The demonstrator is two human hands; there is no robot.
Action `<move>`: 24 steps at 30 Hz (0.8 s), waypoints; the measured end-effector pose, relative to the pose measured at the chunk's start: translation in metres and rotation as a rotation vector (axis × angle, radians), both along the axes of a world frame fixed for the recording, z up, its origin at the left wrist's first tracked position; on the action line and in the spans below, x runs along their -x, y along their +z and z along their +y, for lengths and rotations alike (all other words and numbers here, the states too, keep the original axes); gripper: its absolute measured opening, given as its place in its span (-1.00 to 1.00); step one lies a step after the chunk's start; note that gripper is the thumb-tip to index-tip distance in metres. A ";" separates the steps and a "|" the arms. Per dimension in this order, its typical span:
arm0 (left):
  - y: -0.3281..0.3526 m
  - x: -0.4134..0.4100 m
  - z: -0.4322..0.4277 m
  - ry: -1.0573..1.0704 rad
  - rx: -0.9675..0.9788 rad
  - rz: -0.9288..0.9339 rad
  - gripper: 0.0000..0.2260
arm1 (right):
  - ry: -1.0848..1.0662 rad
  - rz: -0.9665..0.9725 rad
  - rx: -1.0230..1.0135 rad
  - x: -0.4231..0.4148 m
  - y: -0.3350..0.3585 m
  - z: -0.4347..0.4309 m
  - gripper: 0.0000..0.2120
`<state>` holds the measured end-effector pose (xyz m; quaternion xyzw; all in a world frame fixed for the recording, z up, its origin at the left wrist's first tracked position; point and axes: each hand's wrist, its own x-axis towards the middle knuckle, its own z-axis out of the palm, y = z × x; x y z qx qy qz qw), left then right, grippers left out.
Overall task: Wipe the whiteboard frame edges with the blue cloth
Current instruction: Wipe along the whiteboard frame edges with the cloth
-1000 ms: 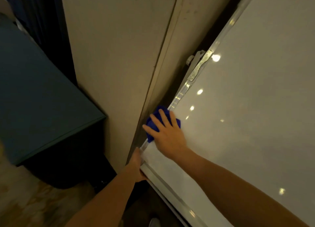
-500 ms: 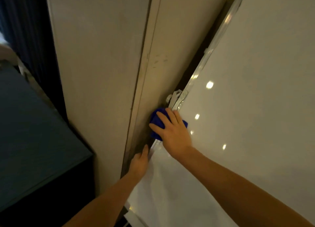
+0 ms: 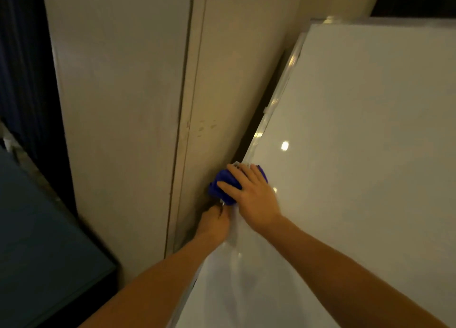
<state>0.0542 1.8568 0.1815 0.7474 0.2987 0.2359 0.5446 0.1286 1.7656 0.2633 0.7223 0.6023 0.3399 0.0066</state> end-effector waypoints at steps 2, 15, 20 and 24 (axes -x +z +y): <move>-0.003 -0.003 0.006 -0.040 -0.163 0.055 -0.73 | 0.018 -0.015 0.058 0.007 -0.024 -0.004 -0.45; 0.058 -0.001 0.017 0.161 -0.729 0.114 -0.55 | -0.086 0.109 -0.190 -0.062 0.096 0.019 -0.56; 0.090 -0.027 0.015 0.215 -0.959 0.076 -0.41 | -0.160 -0.115 0.134 -0.064 0.087 0.024 -0.44; 0.112 -0.064 0.001 0.222 -0.835 0.126 -0.28 | -0.285 -0.259 0.122 -0.097 0.156 0.039 -0.52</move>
